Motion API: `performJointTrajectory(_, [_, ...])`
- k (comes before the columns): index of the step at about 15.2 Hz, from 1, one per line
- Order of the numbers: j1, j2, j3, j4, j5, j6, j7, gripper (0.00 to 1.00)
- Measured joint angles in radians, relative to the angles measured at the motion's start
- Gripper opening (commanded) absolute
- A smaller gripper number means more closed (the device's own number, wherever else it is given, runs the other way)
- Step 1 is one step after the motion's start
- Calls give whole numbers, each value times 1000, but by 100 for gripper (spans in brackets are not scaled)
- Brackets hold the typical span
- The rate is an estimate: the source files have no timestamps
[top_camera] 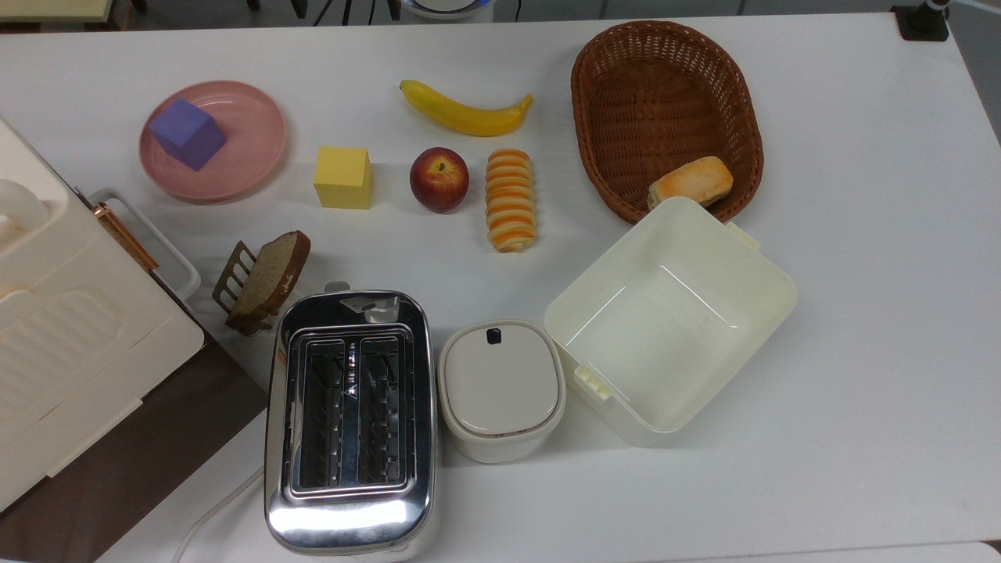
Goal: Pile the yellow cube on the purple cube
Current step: 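Move the open gripper from rest toward the yellow cube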
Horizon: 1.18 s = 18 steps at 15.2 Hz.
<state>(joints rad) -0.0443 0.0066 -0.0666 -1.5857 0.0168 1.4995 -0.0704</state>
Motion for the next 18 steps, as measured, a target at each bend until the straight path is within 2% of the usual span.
performJointTrajectory(6, [-12, 0, 29, 0, -1, 0, 0, 100])
performJointTrajectory(15, [-20, 0, 29, -7, -1, -1, -1, 100])
performJointTrajectory(18, [-63, -6, 51, -55, -1, -1, -1, 100])
